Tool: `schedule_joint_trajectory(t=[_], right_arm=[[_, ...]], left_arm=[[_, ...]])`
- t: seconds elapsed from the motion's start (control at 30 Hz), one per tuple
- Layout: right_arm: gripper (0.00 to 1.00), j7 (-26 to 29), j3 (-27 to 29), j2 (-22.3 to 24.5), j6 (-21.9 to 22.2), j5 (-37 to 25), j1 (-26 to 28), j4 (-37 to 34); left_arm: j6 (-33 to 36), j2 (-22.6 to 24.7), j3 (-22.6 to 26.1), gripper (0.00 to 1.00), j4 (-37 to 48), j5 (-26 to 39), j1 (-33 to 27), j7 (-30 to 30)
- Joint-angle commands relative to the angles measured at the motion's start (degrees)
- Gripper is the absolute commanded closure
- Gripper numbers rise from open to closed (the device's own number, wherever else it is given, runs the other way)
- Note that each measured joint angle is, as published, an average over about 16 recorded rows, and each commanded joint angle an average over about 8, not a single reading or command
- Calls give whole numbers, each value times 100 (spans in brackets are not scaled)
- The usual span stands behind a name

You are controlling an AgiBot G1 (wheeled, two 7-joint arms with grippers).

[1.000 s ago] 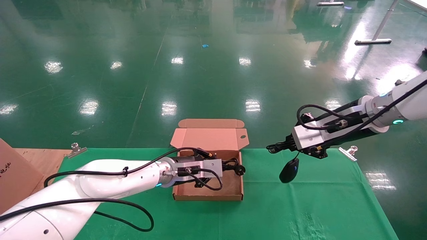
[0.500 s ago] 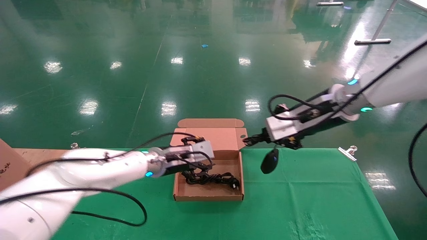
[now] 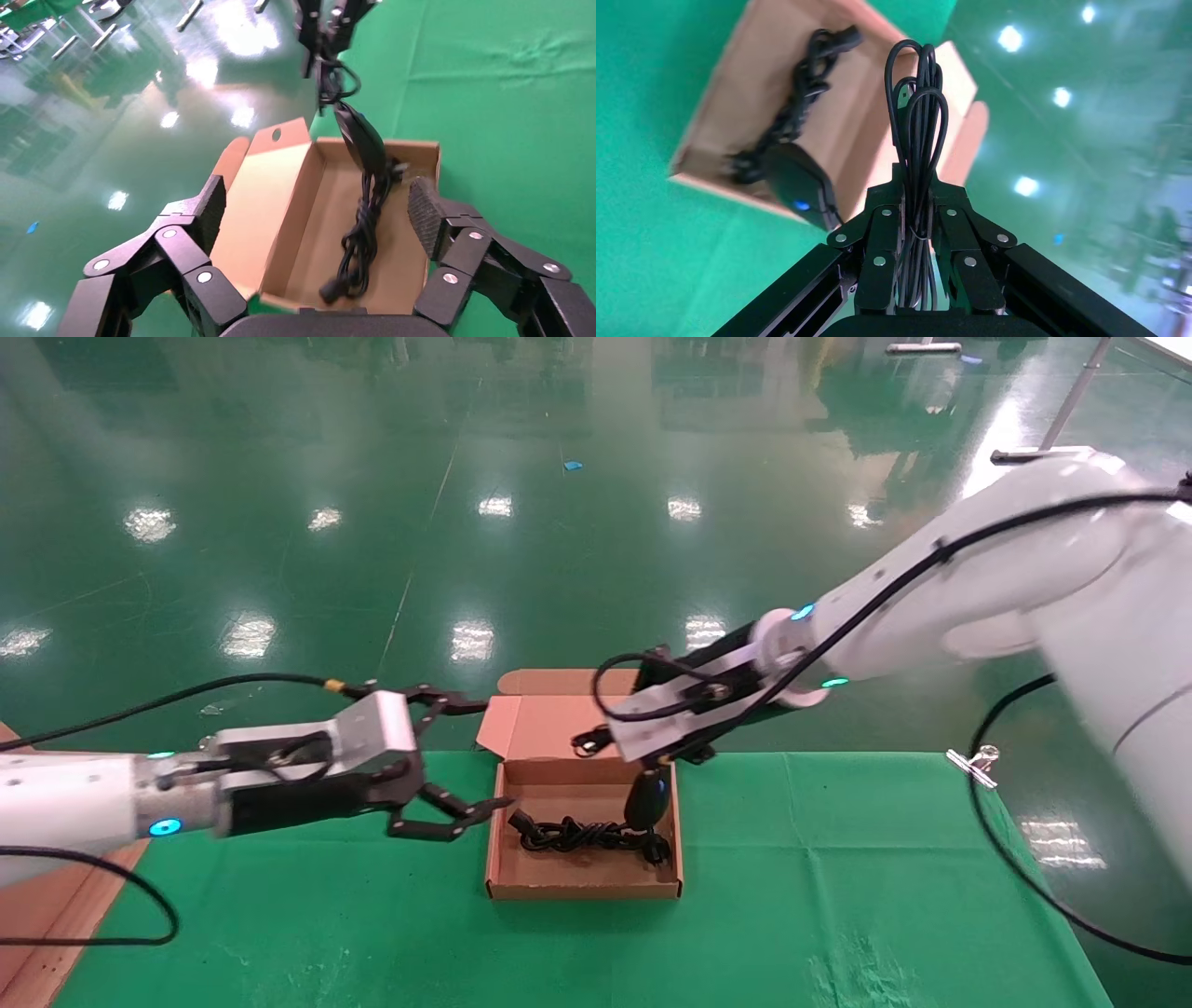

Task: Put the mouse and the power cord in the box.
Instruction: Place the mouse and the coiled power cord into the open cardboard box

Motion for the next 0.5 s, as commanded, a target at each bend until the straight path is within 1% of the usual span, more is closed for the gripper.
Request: schedule_joint_trajectory(t=[0.03, 0.13, 0.23, 0.33, 0.5], right_arm=[[100, 188, -199, -9, 313, 104, -173, 360], [100, 374, -569, -9, 932, 272, -417, 672], [100, 536, -970, -7, 1384, 403, -613, 850], [100, 698, -1356, -3, 1666, 528, -758, 930], [100, 913, -1887, 6, 1954, 720, -916, 963]], left_arm=[[179, -149, -54, 0, 103, -71, 11, 155], [267, -244, -102, 0, 348, -128, 34, 315], [315, -291, -162, 0, 621, -201, 40, 463], [364, -290, -215, 0, 878, -266, 24, 614], [481, -231, -262, 0, 1208, -329, -30, 812]])
